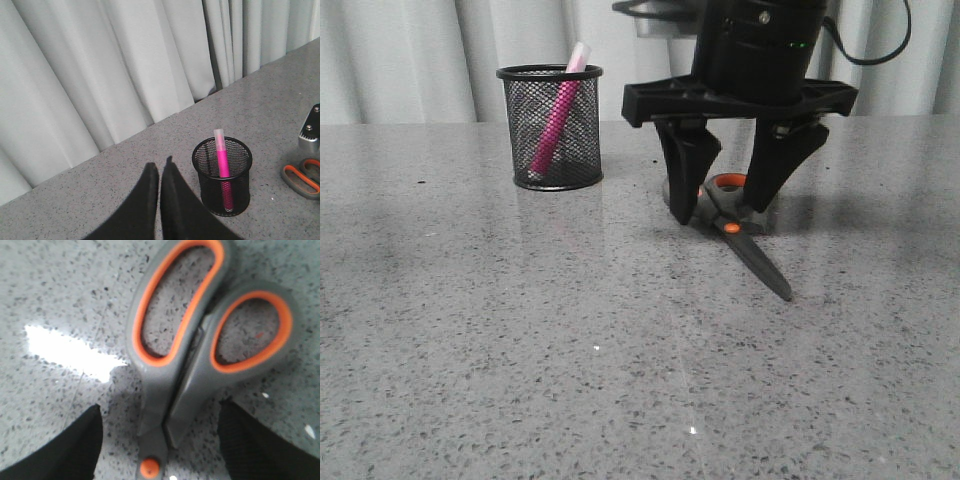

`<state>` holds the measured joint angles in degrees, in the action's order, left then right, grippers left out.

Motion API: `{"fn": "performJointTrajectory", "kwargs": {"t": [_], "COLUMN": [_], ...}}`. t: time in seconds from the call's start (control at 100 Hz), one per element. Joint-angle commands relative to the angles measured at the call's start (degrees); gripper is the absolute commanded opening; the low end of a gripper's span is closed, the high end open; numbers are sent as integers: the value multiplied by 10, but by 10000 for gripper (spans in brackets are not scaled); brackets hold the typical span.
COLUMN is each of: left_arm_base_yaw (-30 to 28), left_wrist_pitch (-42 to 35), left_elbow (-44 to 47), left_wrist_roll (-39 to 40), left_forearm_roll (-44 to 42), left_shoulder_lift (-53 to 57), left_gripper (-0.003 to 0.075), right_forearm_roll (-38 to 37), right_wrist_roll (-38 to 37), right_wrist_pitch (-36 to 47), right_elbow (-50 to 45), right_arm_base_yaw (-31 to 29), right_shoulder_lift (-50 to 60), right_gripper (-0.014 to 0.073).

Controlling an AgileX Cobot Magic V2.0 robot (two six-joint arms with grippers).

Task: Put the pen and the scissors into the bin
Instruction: 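Grasp the scissors by the handles with the right gripper and lift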

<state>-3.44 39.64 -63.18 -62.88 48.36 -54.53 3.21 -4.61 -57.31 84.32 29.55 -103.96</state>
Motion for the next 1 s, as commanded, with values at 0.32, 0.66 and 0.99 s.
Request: {"fn": "performJointTrajectory", "kwargs": {"t": [0.32,0.66,0.99], "left_arm_base_yaw": [2,2,2], "left_wrist_pitch": [-29,-29,-31], "left_elbow": [-15,-15,-15], "left_wrist_roll": [3,3,3], "left_forearm_roll": [33,33,33], "left_shoulder_lift": [6,6,6], "left_gripper": [-19,-19,-19], "right_forearm_roll": [-17,-17,-24], "right_wrist_roll": [-6,-6,-5], "right_wrist_pitch": [40,33,73], "right_elbow": [20,20,-6], "right_arm_base_yaw": [-1,-1,-1], "right_shoulder_lift": [5,3,38], "right_gripper": [420,-10,-76]}}
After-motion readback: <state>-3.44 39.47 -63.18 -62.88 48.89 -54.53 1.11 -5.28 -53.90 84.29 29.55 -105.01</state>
